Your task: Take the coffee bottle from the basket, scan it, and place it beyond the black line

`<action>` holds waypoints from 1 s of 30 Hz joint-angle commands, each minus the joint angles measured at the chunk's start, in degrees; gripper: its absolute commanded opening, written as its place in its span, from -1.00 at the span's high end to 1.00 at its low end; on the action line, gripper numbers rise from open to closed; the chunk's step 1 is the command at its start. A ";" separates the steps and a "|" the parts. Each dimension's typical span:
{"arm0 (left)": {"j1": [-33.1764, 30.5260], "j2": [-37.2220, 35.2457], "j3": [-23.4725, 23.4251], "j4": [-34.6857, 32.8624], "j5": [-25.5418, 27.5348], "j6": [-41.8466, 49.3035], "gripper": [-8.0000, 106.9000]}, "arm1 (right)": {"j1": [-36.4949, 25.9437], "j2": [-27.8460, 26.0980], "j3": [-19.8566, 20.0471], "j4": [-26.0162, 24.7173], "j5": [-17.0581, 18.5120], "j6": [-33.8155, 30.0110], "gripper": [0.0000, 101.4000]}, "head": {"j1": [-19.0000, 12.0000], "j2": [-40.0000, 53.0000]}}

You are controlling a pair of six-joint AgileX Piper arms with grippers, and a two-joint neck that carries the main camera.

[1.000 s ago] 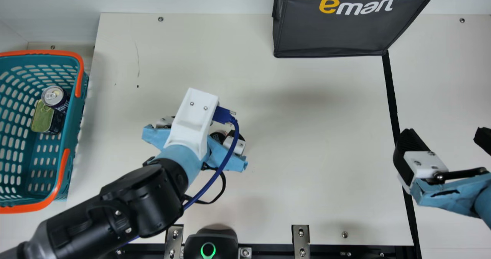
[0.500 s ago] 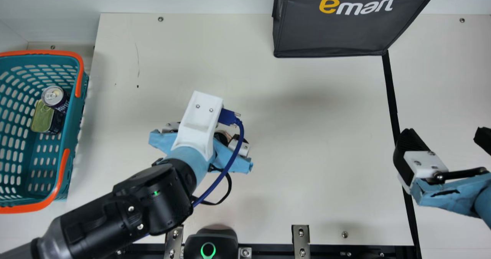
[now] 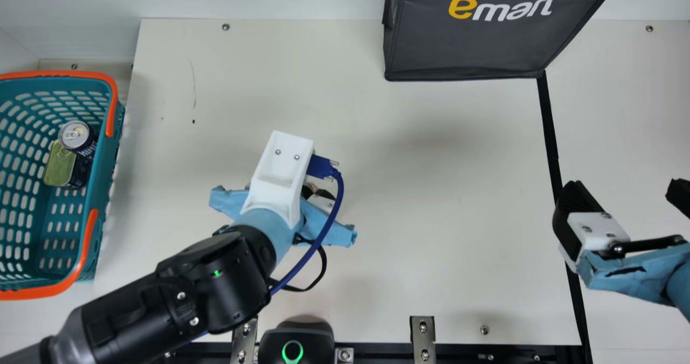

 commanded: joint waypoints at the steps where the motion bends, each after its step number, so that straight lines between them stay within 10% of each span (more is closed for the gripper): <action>1: -0.06 -0.30 -0.15 -0.05 -0.24 0.83 0.46 | 0.00 0.00 0.00 0.00 0.00 0.00 -0.79 | -0.96 0.00; 3: -0.13 -0.70 -0.19 -0.02 -0.48 2.08 0.68 | 0.00 0.00 0.00 0.00 0.00 0.00 -0.79 | -0.96 0.00; 30: 5.27 -10.06 5.34 -13.05 -10.68 38.93 0.68 | 0.00 0.00 0.00 0.00 0.00 0.00 -0.79 | -0.96 0.00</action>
